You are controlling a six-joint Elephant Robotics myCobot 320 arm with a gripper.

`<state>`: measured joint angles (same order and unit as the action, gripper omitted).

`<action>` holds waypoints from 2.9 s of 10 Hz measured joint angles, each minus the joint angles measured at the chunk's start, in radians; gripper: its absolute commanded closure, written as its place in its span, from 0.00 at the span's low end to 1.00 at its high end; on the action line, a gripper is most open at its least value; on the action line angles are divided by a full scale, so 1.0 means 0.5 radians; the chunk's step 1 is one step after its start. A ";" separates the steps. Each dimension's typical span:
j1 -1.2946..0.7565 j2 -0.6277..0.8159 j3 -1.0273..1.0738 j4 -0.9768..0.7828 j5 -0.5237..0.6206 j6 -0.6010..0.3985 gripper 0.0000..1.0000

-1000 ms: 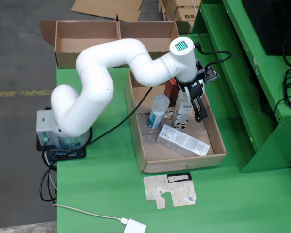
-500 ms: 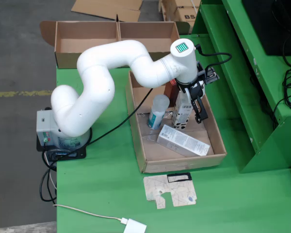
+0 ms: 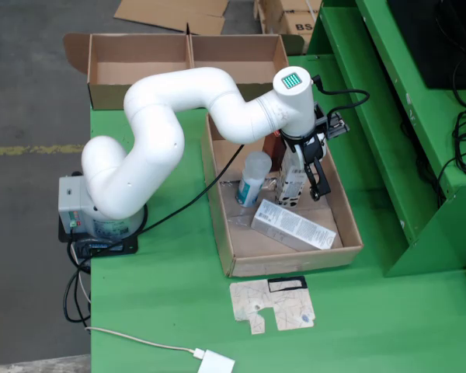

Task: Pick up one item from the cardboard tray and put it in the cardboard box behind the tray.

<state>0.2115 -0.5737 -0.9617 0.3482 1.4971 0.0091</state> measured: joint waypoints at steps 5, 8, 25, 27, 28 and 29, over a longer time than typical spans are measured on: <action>0.000 0.003 -0.104 0.064 -0.006 0.000 0.00; 0.000 0.003 -0.104 0.064 -0.006 0.000 0.00; 0.022 0.022 -0.104 0.071 -0.003 0.000 1.00; 0.022 0.022 -0.104 0.071 -0.003 0.000 1.00; 0.022 0.022 -0.104 0.071 -0.003 0.000 1.00; 0.022 0.022 -0.104 0.071 -0.003 0.000 1.00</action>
<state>0.2224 -0.5629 -1.0139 0.3834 1.4956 0.0091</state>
